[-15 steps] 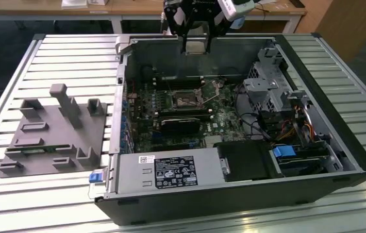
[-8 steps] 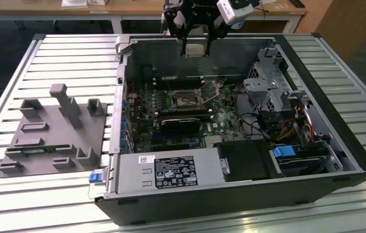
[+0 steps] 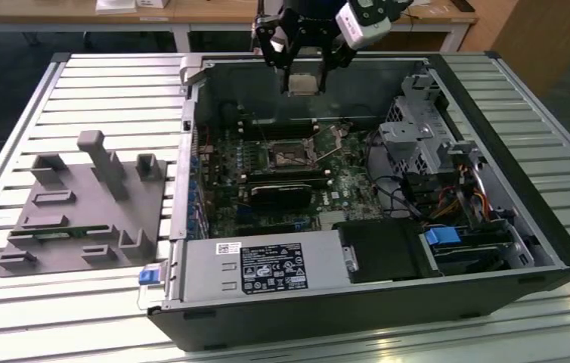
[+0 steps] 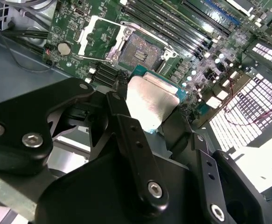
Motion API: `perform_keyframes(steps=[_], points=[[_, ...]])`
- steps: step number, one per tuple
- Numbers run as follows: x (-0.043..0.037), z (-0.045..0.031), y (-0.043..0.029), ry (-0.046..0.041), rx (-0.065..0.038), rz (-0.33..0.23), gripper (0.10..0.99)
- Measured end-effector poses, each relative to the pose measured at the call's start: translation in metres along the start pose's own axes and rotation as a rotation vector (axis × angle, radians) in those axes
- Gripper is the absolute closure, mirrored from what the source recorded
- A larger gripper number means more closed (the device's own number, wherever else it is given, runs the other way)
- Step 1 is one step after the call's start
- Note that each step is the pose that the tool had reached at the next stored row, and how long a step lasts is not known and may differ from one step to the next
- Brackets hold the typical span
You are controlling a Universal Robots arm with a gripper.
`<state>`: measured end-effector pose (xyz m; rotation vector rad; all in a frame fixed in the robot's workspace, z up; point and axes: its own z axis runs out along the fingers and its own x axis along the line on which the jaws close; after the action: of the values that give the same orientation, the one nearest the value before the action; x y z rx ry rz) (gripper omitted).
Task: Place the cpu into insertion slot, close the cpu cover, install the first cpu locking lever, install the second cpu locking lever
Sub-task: 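Place the cpu into insertion slot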
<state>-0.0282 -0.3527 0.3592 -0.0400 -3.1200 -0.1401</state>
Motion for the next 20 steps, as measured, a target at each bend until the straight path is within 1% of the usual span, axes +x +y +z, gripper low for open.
perform_keyframes(steps=[13, 20], points=[[-0.0003, 0.0163, -0.0015, 0.0, 0.0, 0.0, 0.545], [-0.0004, 0.028, -0.0025, 0.0, 0.0, 0.0, 0.545]])
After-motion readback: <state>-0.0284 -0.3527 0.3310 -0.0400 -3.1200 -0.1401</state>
